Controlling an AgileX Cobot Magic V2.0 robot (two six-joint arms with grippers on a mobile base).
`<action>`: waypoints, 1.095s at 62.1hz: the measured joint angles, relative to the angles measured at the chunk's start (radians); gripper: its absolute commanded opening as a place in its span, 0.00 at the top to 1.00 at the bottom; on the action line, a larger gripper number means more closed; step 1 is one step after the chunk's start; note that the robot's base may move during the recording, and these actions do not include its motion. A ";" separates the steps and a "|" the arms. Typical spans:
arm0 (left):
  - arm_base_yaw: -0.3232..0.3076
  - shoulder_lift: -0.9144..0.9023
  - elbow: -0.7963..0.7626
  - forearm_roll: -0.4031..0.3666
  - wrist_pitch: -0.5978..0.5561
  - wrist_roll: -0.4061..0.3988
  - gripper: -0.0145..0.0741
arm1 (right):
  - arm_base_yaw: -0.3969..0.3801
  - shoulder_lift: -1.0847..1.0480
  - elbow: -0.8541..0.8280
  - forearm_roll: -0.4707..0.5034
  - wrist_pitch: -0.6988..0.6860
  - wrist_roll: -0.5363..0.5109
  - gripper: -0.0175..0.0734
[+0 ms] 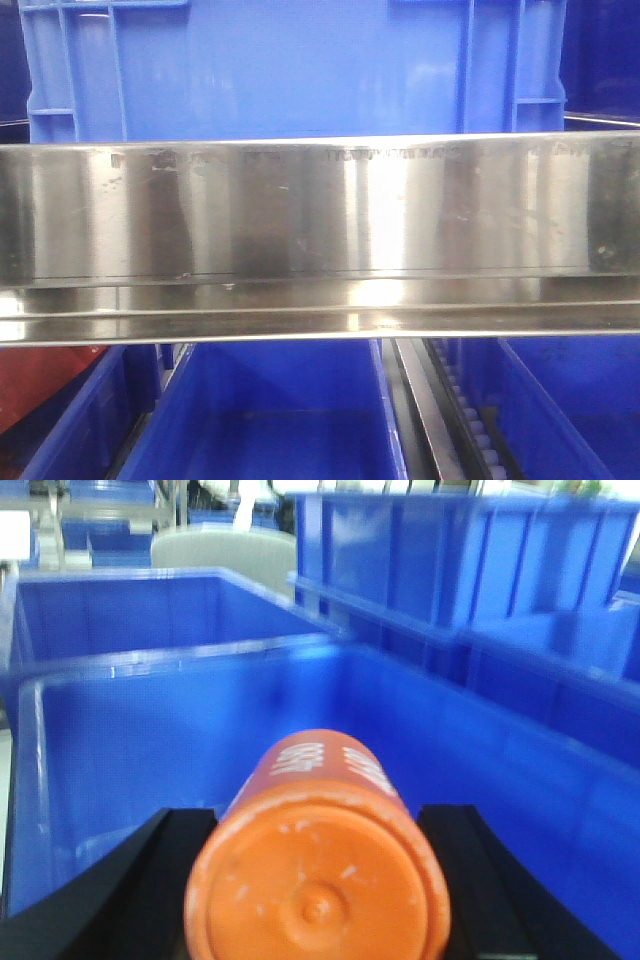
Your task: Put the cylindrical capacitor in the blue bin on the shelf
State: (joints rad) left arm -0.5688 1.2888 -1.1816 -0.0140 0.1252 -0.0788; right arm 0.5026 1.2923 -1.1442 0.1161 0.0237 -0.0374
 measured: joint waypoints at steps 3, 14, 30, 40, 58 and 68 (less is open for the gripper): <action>0.000 0.001 0.000 0.000 -0.002 0.000 0.44 | 0.000 0.000 0.000 0.000 0.000 0.000 0.56; 0.000 0.001 -0.002 0.000 -0.009 0.000 0.20 | 0.000 0.000 -0.002 0.000 -0.001 0.000 0.21; 0.000 -0.004 -0.002 -0.002 -0.009 0.000 0.31 | 0.000 -0.006 -0.002 0.000 0.002 0.000 0.37; 0.000 -0.043 -0.002 -0.002 0.003 0.000 0.80 | 0.000 -0.042 -0.002 0.000 0.037 0.000 0.87; 0.004 -0.121 0.003 -0.002 0.059 0.000 0.96 | 0.000 -0.125 0.016 0.002 0.051 0.000 0.99; 0.004 -0.248 0.115 -0.002 0.063 0.000 0.96 | 0.000 -0.249 0.141 0.002 0.032 0.000 0.99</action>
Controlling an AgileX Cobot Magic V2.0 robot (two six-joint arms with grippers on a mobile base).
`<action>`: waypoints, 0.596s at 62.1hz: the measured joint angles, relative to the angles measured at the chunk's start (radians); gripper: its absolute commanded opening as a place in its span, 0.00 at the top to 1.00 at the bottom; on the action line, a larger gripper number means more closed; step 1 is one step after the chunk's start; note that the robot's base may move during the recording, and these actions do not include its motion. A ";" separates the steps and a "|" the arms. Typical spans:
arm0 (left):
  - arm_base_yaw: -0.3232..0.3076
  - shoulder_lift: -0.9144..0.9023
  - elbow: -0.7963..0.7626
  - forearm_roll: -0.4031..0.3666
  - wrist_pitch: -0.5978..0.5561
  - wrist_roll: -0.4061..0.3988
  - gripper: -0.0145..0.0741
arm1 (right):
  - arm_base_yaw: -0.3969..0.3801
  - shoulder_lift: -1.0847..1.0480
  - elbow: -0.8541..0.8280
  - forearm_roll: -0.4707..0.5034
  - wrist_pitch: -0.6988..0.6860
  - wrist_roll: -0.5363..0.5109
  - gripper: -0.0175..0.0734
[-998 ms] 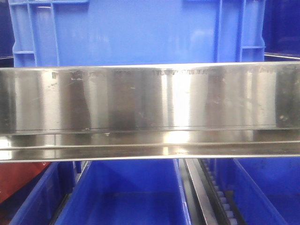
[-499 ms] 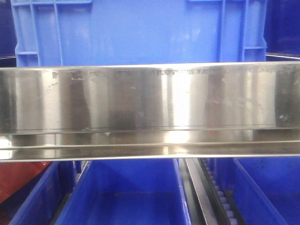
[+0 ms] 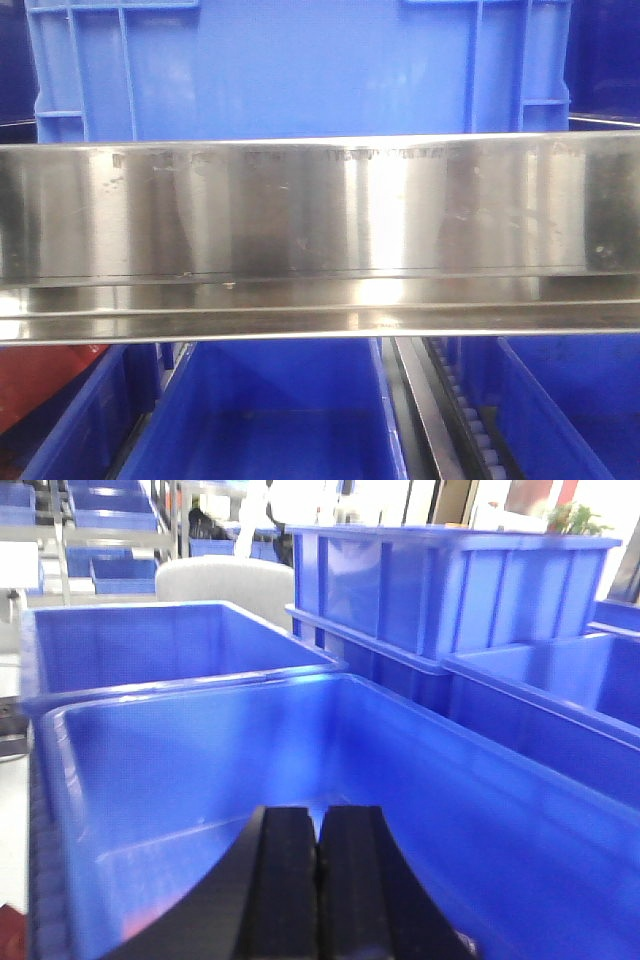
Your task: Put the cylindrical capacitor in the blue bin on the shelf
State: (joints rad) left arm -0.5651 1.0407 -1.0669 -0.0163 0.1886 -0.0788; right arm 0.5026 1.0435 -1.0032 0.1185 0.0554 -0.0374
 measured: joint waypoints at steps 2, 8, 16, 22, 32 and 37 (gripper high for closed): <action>0.000 -0.033 0.036 -0.002 -0.002 0.000 0.96 | 0.000 -0.025 0.030 0.000 -0.001 0.000 0.99; 0.000 -0.133 0.149 -0.002 -0.006 0.000 0.96 | 0.000 -0.120 0.151 0.000 -0.020 0.000 0.99; 0.000 -0.263 0.302 -0.002 -0.038 0.000 0.96 | 0.000 -0.261 0.317 0.000 -0.073 0.000 0.99; 0.000 -0.375 0.437 -0.002 -0.059 0.000 0.96 | 0.000 -0.382 0.444 0.000 -0.094 0.000 0.99; 0.000 -0.503 0.609 -0.002 -0.077 0.000 0.96 | 0.000 -0.524 0.607 0.000 -0.097 0.000 0.99; 0.000 -0.543 0.663 -0.002 -0.085 0.000 0.96 | 0.000 -0.582 0.661 0.000 -0.095 0.000 0.99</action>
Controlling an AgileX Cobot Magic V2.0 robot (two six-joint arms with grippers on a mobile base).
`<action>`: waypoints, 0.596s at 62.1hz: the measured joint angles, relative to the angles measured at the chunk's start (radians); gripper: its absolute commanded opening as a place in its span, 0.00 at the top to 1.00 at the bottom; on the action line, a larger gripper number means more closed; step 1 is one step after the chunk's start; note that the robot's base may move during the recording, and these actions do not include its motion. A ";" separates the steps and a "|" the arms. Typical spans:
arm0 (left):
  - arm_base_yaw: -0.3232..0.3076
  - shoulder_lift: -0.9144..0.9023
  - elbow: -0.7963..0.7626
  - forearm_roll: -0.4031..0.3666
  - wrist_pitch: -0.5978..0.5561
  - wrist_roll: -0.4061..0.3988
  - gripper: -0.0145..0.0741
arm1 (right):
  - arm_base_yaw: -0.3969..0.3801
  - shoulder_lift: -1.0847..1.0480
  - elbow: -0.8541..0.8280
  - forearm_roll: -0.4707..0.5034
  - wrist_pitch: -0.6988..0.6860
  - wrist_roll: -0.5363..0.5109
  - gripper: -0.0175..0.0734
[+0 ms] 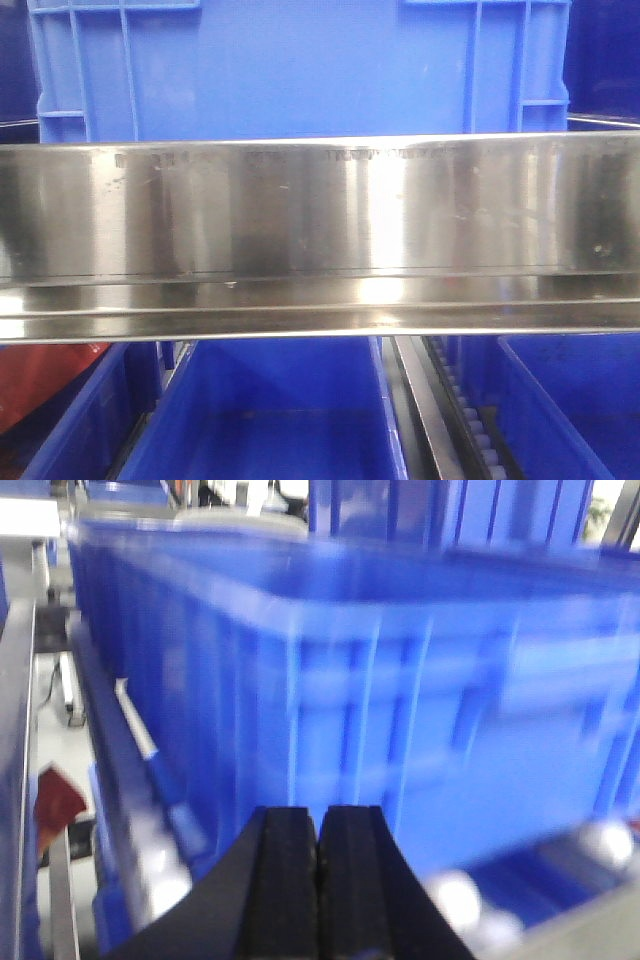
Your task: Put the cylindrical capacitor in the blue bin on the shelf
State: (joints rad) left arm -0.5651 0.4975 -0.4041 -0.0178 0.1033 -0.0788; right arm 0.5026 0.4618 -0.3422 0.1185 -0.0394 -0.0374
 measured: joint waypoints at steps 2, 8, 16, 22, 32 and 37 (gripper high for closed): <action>0.000 -0.013 0.012 0.000 -0.001 0.000 0.96 | 0.000 -0.018 0.012 0.000 0.000 0.000 0.99; 0.000 -0.049 0.028 0.000 -0.009 0.000 0.96 | 0.000 -0.067 0.029 0.000 0.000 0.000 0.99; 0.000 -0.075 0.028 0.000 -0.028 0.000 0.96 | 0.000 -0.106 0.030 0.000 -0.004 0.000 0.99; 0.000 -0.078 0.028 0.000 -0.029 0.000 0.96 | 0.000 -0.113 0.030 0.000 -0.013 0.000 0.99; 0.000 -0.078 0.028 0.000 -0.029 0.000 0.96 | 0.000 -0.113 0.031 0.000 -0.016 0.000 0.99; 0.000 -0.078 0.028 0.000 -0.029 0.000 0.96 | 0.000 -0.113 0.031 0.000 -0.016 0.000 0.99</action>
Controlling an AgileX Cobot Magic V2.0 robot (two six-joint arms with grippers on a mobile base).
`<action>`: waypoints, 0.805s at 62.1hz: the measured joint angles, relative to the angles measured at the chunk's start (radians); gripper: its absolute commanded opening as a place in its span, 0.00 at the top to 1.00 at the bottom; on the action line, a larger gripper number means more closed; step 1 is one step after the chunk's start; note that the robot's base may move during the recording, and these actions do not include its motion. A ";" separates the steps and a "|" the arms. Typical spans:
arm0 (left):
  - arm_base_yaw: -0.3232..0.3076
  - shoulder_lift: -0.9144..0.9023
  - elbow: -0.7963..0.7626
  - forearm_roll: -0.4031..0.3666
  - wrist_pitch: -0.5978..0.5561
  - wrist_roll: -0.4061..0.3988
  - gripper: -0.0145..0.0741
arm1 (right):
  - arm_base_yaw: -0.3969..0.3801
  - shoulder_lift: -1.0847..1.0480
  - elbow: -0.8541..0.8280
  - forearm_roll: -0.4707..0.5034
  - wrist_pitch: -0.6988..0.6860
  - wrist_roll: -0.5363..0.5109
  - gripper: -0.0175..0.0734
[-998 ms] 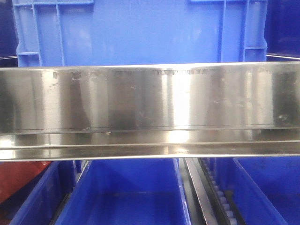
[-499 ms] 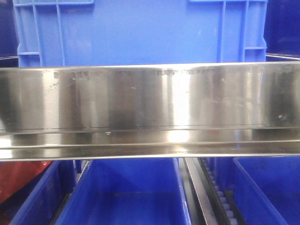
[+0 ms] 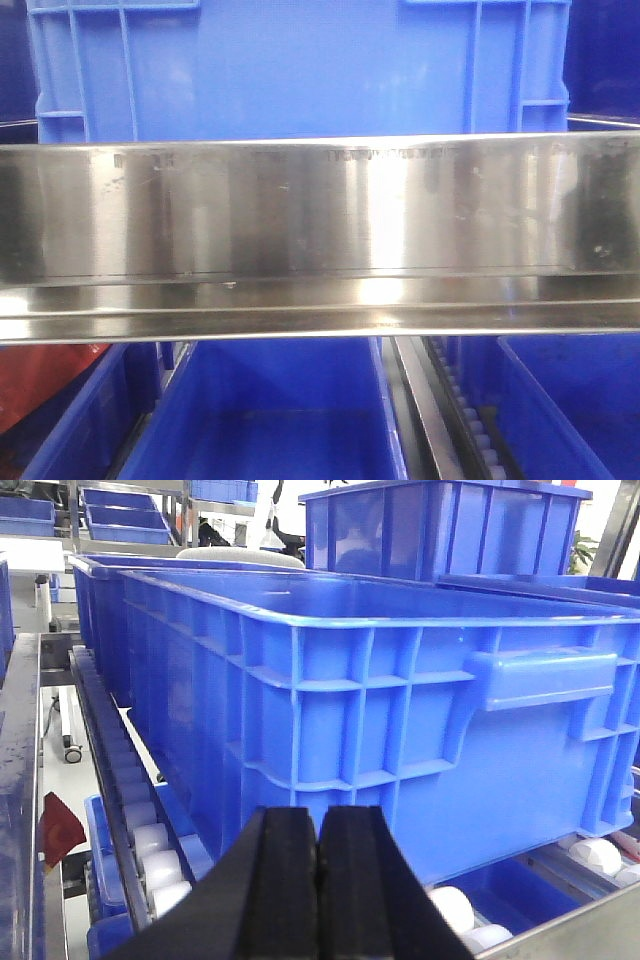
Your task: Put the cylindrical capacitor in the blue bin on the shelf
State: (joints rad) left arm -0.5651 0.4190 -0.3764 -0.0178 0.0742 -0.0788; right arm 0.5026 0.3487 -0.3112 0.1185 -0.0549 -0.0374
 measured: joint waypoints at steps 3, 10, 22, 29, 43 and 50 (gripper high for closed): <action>0.000 0.000 0.000 0.000 0.000 0.000 0.96 | 0.000 0.000 0.000 0.000 0.000 0.000 0.99; 0.000 0.000 0.000 0.000 -0.002 0.000 0.96 | -0.008 -0.002 0.007 0.000 -0.013 0.000 0.99; 0.000 0.000 0.000 0.000 -0.002 0.000 0.96 | -0.165 -0.097 0.132 0.000 -0.047 0.000 0.99; 0.000 0.000 0.000 0.000 -0.002 0.000 0.96 | -0.273 -0.176 0.211 0.000 -0.045 0.000 0.99; 0.000 0.000 0.000 0.000 -0.002 0.000 0.96 | -0.405 -0.325 0.300 0.000 -0.014 0.000 0.99; 0.000 -0.001 0.000 0.000 -0.002 0.000 0.96 | -0.416 -0.341 0.307 -0.002 0.021 0.000 0.99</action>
State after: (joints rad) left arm -0.5651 0.4184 -0.3764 -0.0178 0.0726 -0.0788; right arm 0.0870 0.0074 -0.0044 0.1165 -0.0334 -0.0374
